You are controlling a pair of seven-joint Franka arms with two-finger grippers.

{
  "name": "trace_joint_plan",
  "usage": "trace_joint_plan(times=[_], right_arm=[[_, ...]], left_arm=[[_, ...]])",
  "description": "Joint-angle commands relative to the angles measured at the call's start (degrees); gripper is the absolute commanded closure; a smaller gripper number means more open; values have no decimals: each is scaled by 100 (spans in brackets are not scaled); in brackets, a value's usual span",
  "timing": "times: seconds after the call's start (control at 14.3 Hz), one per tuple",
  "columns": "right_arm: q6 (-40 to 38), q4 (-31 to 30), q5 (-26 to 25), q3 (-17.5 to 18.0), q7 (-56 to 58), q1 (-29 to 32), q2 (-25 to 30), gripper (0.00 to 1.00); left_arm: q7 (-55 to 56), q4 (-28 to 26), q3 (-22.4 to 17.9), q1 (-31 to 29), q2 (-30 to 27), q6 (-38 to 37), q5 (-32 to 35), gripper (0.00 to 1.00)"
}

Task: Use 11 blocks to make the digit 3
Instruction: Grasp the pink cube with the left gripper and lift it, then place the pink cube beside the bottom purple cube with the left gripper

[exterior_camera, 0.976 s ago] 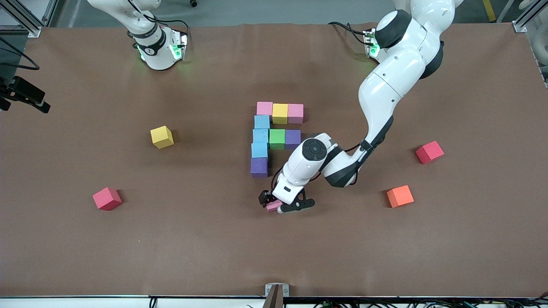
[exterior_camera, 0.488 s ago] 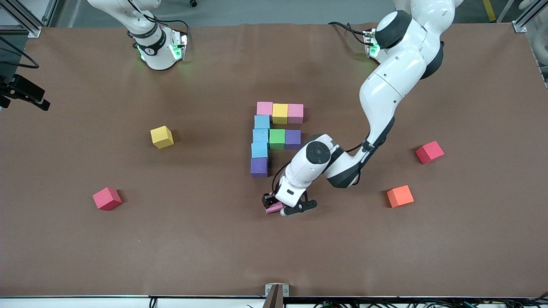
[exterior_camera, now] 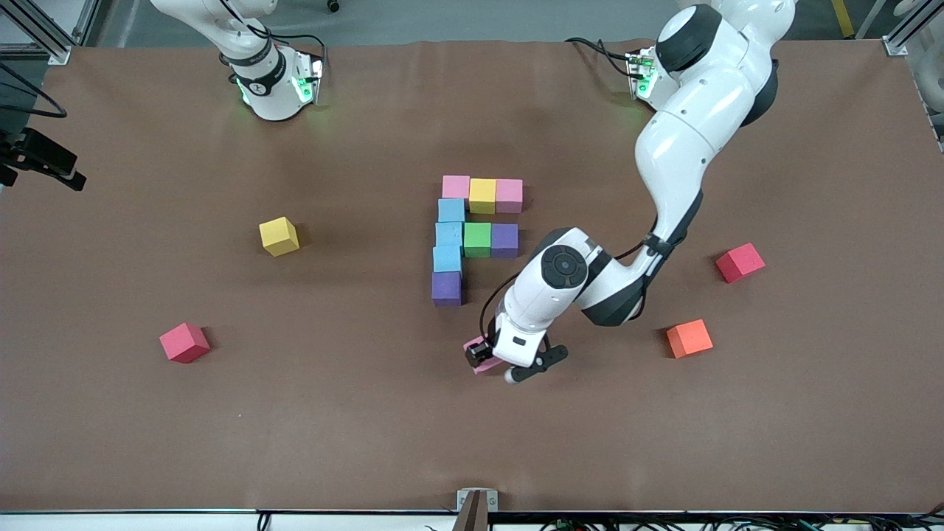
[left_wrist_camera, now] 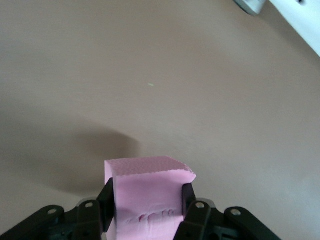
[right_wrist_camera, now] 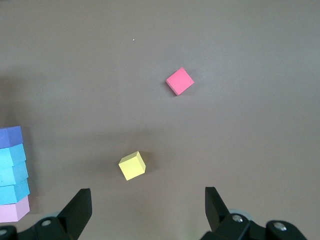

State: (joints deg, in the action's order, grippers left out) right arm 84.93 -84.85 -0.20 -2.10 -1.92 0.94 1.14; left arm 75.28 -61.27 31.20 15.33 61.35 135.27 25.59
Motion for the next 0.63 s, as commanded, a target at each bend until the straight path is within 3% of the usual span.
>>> trace_joint_plan(times=[0.0,0.14,0.56], right_arm=[[-20,57,-6,78,-10,91,-8,0],[-20,57,-6,78,-10,91,-8,0],[-29,57,-6,78,-10,91,0,0]], left_arm=[[969,-210,-246,14,-457,-772,-10,76],[1714,-210,-254,75,-510,-1194,-10,76],[4668,-245,-289,295,-571,-1537,60,75]])
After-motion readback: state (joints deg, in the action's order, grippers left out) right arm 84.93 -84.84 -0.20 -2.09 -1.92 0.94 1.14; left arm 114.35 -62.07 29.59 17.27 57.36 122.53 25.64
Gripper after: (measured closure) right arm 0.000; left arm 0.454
